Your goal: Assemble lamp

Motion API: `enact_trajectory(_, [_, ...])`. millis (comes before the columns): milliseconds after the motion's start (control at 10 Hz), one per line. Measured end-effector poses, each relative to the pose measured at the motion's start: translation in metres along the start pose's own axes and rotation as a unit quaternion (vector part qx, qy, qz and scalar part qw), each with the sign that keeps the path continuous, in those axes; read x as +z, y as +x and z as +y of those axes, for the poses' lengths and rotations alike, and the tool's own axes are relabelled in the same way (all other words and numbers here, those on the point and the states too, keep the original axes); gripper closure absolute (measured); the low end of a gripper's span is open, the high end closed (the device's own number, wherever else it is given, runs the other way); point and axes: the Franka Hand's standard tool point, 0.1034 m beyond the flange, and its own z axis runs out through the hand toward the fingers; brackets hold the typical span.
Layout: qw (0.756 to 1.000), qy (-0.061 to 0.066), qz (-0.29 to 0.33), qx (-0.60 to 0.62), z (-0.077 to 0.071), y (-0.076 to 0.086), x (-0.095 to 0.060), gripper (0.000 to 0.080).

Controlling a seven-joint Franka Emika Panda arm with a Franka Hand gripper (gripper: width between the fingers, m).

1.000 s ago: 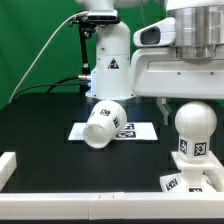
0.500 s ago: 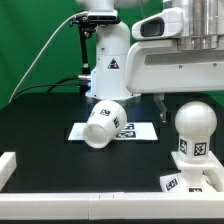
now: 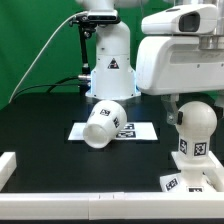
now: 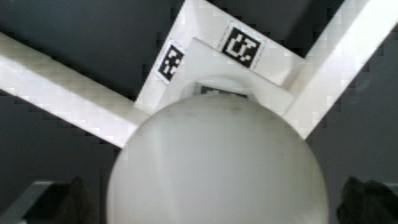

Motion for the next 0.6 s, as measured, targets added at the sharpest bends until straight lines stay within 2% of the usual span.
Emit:
enact_trajectory(300, [0.995, -0.005, -0.004, -0.099, 0.0036, -0.0017, 0.0004, 0.0101])
enact_trajectory(400, [0.994, -0.002, -0.011, -0.106, 0.0009, -0.0014, 0.0010, 0.0101])
enact_trajectory(500, [0.993, -0.005, -0.012, -0.113, -0.0003, -0.0002, 0.0014, 0.0101])
enact_trajectory(600, [0.995, -0.005, -0.012, -0.103, 0.0009, -0.0007, 0.0015, 0.0139])
